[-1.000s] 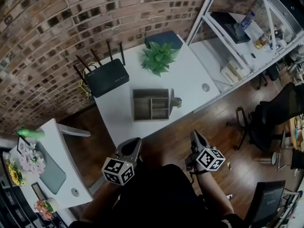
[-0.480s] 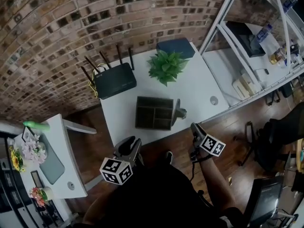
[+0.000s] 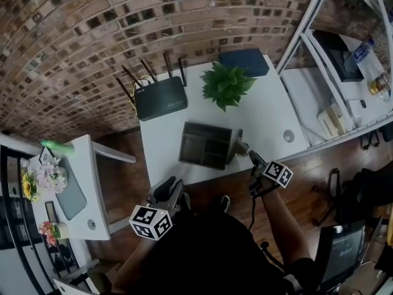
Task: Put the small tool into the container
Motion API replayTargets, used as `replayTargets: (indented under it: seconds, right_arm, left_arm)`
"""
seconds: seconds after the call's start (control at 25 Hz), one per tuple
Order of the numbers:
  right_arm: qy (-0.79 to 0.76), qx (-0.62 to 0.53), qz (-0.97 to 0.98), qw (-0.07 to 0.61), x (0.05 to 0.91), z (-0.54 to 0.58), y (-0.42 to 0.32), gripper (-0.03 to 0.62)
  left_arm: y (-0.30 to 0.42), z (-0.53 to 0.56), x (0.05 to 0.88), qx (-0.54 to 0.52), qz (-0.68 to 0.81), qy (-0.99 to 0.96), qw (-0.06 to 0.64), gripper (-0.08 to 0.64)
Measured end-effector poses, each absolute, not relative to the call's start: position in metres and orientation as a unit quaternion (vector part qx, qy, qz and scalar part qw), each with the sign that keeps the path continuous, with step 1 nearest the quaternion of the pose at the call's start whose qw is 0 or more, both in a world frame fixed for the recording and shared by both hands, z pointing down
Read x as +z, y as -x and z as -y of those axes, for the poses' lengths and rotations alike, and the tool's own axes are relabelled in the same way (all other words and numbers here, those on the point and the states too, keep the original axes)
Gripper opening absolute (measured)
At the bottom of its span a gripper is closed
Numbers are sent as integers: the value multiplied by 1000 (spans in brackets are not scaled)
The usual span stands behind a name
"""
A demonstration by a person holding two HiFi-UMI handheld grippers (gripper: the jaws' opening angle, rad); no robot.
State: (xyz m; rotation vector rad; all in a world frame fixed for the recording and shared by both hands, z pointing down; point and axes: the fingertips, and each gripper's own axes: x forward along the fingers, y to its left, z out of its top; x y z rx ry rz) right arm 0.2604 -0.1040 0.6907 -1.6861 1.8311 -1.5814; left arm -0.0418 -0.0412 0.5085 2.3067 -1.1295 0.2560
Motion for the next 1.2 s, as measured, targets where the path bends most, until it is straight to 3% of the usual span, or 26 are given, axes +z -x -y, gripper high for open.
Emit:
replayTargets:
  seconds: [0.48, 0.76, 1.2]
  right_arm:
    - [539, -566, -623, 41, 721, 126, -245, 135]
    - [521, -583, -622, 39, 724, 131, -238, 35]
    - [559, -545, -622, 50, 698, 118, -257, 17]
  left_arm:
    - [63, 28, 515, 77, 465, -833, 290, 103]
    - [73, 28, 515, 74, 472, -829, 292, 91]
    - [70, 39, 515, 81, 442, -845, 291, 78]
